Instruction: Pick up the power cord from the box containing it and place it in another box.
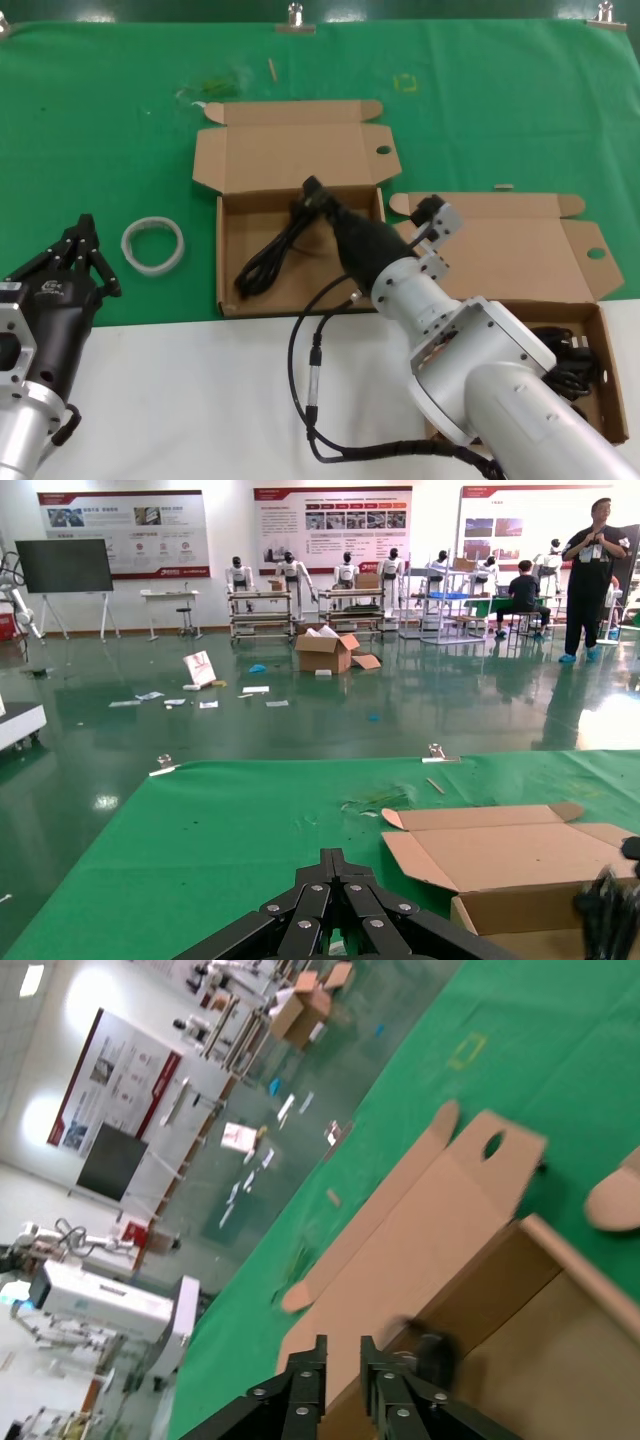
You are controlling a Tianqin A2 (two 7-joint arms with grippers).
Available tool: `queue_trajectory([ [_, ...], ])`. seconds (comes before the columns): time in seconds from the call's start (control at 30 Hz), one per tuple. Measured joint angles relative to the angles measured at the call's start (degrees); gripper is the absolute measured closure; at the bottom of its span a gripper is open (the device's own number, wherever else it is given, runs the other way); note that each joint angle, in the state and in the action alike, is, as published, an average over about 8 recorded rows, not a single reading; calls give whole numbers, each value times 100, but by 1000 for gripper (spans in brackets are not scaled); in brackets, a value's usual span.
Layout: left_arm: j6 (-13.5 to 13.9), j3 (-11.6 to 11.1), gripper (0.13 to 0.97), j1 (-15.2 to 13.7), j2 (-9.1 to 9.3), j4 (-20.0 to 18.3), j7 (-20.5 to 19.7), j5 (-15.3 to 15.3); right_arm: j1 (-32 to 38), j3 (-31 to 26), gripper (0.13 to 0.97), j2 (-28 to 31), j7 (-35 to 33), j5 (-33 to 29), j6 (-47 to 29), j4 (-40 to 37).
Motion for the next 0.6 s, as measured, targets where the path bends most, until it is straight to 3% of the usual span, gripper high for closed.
queue_trajectory([
  [0.33,0,0,957,0,0,0,0,0,-571,901,836,9,-782,-163,72,856],
  [0.6,0,0,957,0,0,0,0,0,-1414,1353,682,436,-948,-1249,145,2551],
])
